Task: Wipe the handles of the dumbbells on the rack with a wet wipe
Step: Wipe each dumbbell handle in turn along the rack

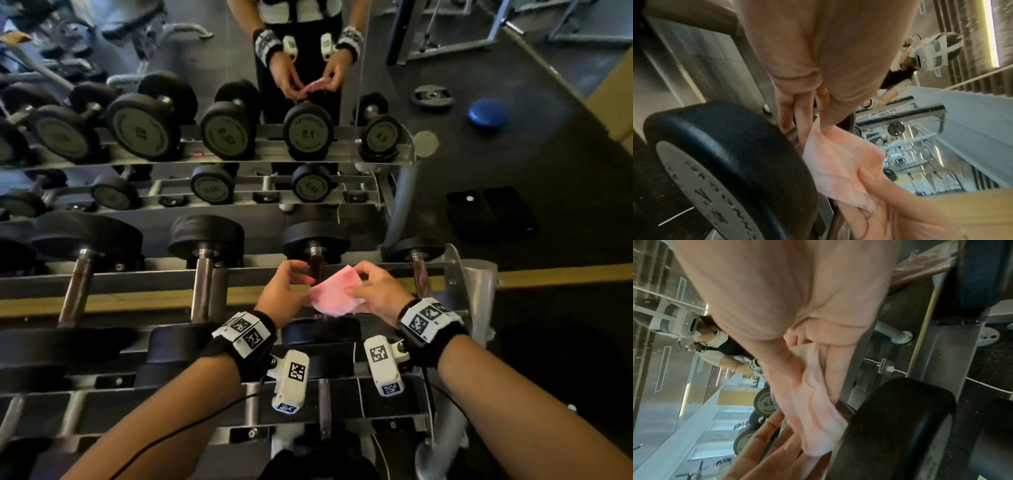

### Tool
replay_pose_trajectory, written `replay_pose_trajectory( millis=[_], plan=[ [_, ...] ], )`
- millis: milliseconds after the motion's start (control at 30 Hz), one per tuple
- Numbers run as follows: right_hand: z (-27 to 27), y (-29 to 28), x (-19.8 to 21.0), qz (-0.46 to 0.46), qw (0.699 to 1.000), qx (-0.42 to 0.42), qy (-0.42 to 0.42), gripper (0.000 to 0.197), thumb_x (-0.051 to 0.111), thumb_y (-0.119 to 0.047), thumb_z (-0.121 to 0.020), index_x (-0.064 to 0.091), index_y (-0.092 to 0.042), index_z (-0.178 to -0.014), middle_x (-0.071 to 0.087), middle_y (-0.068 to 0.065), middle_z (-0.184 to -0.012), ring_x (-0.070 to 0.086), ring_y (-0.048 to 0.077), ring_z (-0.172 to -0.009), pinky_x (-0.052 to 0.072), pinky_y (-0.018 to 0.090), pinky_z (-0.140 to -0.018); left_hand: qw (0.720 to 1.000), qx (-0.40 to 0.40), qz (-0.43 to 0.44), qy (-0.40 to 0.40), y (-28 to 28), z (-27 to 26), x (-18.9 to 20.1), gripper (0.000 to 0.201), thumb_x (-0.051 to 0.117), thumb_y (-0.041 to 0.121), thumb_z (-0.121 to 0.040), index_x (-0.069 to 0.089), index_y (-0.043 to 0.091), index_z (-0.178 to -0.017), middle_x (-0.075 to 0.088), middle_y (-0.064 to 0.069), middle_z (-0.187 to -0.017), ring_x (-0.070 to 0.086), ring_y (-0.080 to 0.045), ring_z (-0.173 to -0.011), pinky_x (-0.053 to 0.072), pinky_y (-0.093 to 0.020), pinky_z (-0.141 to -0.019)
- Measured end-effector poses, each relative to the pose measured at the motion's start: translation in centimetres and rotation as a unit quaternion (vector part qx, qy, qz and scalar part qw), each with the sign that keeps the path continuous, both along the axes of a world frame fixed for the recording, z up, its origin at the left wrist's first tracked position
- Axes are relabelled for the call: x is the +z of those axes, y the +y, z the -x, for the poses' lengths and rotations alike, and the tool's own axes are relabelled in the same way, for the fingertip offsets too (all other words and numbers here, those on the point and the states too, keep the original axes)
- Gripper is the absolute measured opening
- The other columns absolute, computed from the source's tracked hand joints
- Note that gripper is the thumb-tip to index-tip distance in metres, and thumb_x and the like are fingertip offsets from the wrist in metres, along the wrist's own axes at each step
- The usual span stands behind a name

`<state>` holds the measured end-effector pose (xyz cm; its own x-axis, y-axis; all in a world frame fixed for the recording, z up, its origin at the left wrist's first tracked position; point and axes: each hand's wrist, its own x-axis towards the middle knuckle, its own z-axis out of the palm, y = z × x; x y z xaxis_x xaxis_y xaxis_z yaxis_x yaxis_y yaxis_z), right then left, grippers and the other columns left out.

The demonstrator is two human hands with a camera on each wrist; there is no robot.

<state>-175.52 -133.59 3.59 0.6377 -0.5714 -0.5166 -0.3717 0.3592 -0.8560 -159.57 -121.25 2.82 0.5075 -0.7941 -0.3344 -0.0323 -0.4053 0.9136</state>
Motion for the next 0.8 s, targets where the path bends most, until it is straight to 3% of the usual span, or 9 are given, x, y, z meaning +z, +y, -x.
replay_pose_trajectory(
  millis=[67,133,267,367,467,567,700,800],
  plan=[
    [0.0,-1.2,-0.6,0.017,0.999,-0.019,0.020,0.031,0.061,0.008,-0.089,0.054,-0.013,-0.110,0.060,0.020,-0.114,0.064,0.034,-0.102,0.060,0.047,-0.078,0.999,0.040,-0.020,-0.018,0.7,0.2,-0.5,0.054,0.079,0.000,-0.077,0.052,0.017,-0.121,0.067,-0.004,-0.107,0.064,-0.019,-0.096,0.055,-0.034,-0.087],
    [0.1,-2.4,-1.6,0.025,0.997,-0.063,0.040,0.037,0.059,0.007,-0.090,0.056,-0.009,-0.124,0.059,0.020,-0.123,0.060,0.037,-0.111,0.054,0.055,-0.090,0.998,0.063,-0.029,-0.010,1.7,0.4,-0.8,0.052,0.078,-0.002,-0.078,0.055,0.008,-0.123,0.066,-0.011,-0.114,0.064,-0.016,-0.095,0.054,-0.020,-0.084],
    [-0.6,-2.8,-4.0,-0.033,0.993,-0.108,0.044,0.038,0.048,0.003,-0.098,0.053,-0.002,-0.136,0.058,0.024,-0.130,0.057,0.041,-0.119,0.049,0.051,-0.098,0.995,0.085,-0.050,0.001,3.5,1.4,-1.3,0.044,0.080,0.007,-0.079,0.063,0.007,-0.120,0.068,-0.006,-0.115,0.064,-0.016,-0.104,0.050,-0.021,-0.093],
    [-2.1,-2.5,-5.1,-0.093,0.991,-0.088,0.026,0.035,0.040,-0.001,-0.103,0.050,0.001,-0.136,0.054,0.028,-0.134,0.053,0.044,-0.124,0.042,0.051,-0.106,0.992,0.113,-0.045,0.033,4.2,2.0,-2.0,0.038,0.080,0.011,-0.080,0.066,0.007,-0.116,0.070,-0.002,-0.108,0.067,-0.009,-0.091,0.052,-0.014,-0.079],
    [-3.9,-2.5,-5.2,-0.155,0.983,-0.095,0.005,0.034,0.037,-0.005,-0.105,0.048,-0.001,-0.137,0.056,0.024,-0.132,0.054,0.042,-0.123,0.046,0.048,-0.097,0.991,0.113,-0.048,0.045,4.7,2.1,-2.5,0.030,0.079,0.013,-0.081,0.068,0.014,-0.109,0.071,0.003,-0.103,0.068,-0.005,-0.090,0.052,-0.015,-0.078],
    [-5.1,-2.9,-4.9,-0.196,0.975,-0.107,-0.011,0.033,0.038,-0.006,-0.105,0.046,-0.001,-0.136,0.057,0.024,-0.128,0.063,0.037,-0.105,0.048,0.046,-0.090,0.992,0.103,-0.047,0.054,5.0,1.8,-2.8,0.028,0.079,0.012,-0.081,0.068,0.016,-0.106,0.072,0.006,-0.097,0.069,0.001,-0.085,0.052,-0.015,-0.075],
    [-5.8,-3.9,-4.8,-0.239,0.965,-0.100,-0.023,0.025,0.041,-0.007,-0.103,0.050,-0.002,-0.126,0.060,0.023,-0.126,0.060,0.036,-0.114,0.048,0.045,-0.091,0.992,0.083,-0.058,0.079,4.9,1.3,-2.8,0.027,0.080,0.014,-0.081,0.069,0.015,-0.105,0.075,-0.002,-0.096,0.072,-0.013,-0.091,0.057,-0.023,-0.079],
    [-6.0,-4.3,-4.6,-0.266,0.958,-0.093,-0.047,0.027,0.049,-0.016,-0.102,0.052,-0.002,-0.125,0.069,0.015,-0.103,0.069,0.027,-0.091,0.054,0.041,-0.076,0.993,0.066,-0.070,0.066,5.0,1.2,-2.9,0.014,0.079,0.019,-0.081,0.072,0.015,-0.092,0.076,-0.005,-0.090,0.072,-0.017,-0.089,0.058,-0.031,-0.086]
  ],
)
